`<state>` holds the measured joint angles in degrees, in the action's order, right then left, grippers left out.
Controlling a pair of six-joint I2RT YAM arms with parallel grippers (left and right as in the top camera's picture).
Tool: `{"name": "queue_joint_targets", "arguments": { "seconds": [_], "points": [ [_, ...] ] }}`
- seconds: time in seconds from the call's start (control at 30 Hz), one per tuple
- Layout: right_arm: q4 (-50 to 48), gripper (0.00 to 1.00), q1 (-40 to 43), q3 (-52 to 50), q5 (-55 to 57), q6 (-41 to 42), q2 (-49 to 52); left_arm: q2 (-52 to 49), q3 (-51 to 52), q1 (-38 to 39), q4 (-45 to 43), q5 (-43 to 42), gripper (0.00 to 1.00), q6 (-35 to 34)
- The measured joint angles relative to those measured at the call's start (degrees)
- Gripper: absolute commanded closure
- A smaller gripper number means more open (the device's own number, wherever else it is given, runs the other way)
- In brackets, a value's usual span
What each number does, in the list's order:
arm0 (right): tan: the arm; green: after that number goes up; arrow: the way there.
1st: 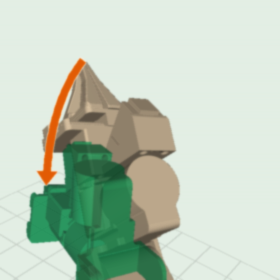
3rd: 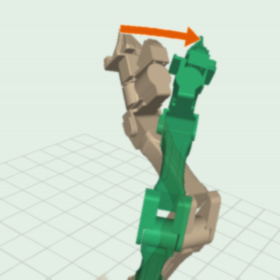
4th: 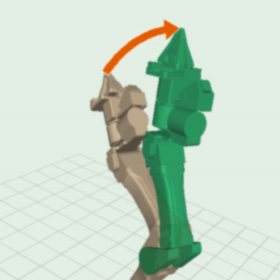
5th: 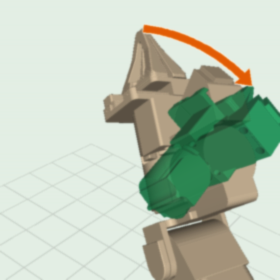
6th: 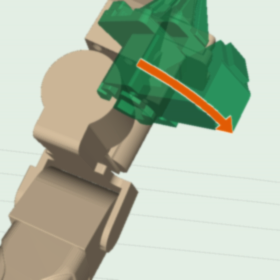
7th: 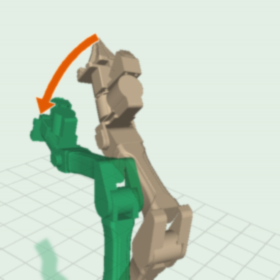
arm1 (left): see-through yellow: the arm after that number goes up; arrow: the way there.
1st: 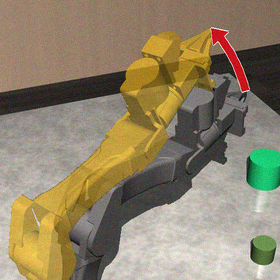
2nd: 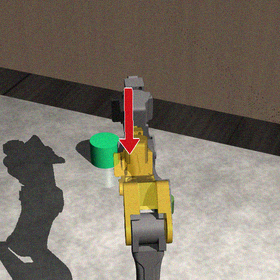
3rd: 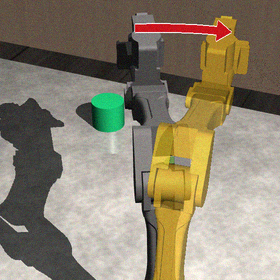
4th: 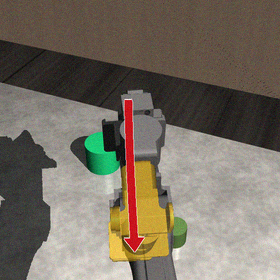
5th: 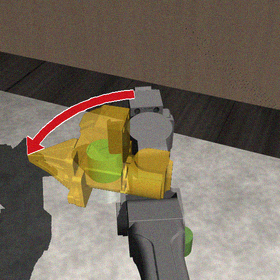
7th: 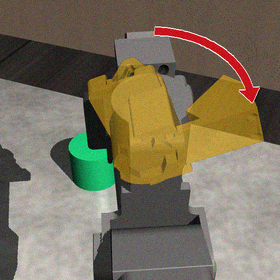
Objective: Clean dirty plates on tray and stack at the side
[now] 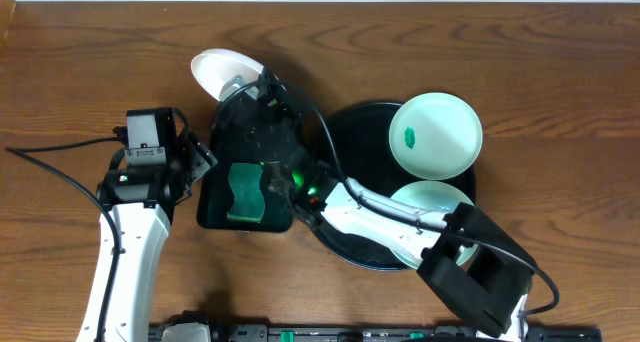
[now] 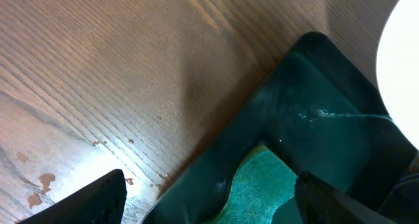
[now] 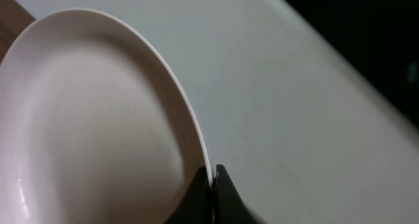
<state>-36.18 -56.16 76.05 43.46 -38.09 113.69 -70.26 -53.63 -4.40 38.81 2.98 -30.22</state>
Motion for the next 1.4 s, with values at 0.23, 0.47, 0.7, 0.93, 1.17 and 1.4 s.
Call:
{"name": "queue_joint_targets", "arguments": {
  "seconds": [0.23, 0.47, 0.7, 0.93, 1.17, 1.4],
  "points": [
    [-5.0, 0.99, -2.7, 0.0, 3.6, -10.6, 0.0, 0.0, 0.0, 0.0, 0.0, 0.0, 0.17, 0.0],
    [-5.8, 0.99, -3.8, 0.0, 6.1, -15.8, 0.0, 0.0, 0.0, 0.0, 0.0, 0.0, 0.18, 0.0],
    [-5.8, 0.99, -3.8, 0.0, 7.0, -16.8, 0.0, 0.0, 0.0, 0.0, 0.0, 0.0, 0.17, 0.0],
    [-5.8, 0.99, -3.8, 0.0, 7.7, -17.0, 0.0, 0.0, 0.0, 0.0, 0.0, 0.0, 0.17, 0.0],
    [-5.8, 0.99, -3.8, 0.0, 9.0, -17.0, 0.0, 0.0, 0.0, 0.0, 0.0, 0.0, 0.18, 0.0],
    [-5.8, 0.99, -3.8, 0.0, 9.1, -17.0, 0.0, 0.0, 0.0, 0.0, 0.0, 0.0, 0.18, 0.0]
  ]
}}
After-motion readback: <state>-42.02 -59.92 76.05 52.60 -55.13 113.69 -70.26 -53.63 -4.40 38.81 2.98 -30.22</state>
